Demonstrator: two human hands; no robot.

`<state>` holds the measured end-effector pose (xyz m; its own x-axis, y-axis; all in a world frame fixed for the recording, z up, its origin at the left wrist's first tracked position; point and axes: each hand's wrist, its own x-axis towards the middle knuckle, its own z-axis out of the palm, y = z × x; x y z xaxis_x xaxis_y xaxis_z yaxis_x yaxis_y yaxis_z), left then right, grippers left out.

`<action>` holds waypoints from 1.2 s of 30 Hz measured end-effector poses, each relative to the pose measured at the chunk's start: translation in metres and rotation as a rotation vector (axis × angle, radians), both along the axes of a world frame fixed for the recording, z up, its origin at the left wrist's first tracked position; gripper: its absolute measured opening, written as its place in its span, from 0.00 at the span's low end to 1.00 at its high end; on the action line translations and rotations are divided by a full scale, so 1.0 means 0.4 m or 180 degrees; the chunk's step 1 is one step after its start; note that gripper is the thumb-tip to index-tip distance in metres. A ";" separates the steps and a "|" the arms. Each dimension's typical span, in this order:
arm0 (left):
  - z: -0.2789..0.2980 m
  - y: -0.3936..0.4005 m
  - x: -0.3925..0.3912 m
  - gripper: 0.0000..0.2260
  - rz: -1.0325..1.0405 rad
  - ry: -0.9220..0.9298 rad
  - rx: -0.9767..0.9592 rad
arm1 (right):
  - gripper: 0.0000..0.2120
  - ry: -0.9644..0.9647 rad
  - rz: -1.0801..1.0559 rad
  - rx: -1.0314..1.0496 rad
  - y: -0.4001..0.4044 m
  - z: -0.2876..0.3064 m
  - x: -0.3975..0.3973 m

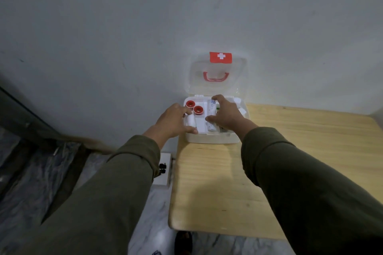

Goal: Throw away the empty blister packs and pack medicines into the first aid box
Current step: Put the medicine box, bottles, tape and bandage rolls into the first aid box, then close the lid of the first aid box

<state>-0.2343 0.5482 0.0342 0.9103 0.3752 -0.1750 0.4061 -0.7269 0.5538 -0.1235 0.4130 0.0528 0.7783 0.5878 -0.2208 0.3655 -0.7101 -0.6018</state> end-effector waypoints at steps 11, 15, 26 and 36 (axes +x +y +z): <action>0.008 0.025 0.002 0.27 -0.0027 -0.0388 -0.0128 | 0.31 -0.0301 -0.0256 -0.0105 0.031 -0.024 0.010; 0.057 0.046 0.041 0.25 0.0713 -0.1231 -0.0332 | 0.25 -0.0984 -0.0863 0.0699 0.019 0.031 0.031; 0.162 0.085 0.226 0.24 0.0620 -0.1139 -0.0343 | 0.35 -0.0749 -0.0419 0.0863 0.052 0.170 0.123; 0.139 0.063 0.215 0.23 0.0573 -0.1311 -0.0298 | 0.31 -0.0517 -0.0291 0.0718 0.042 0.164 0.127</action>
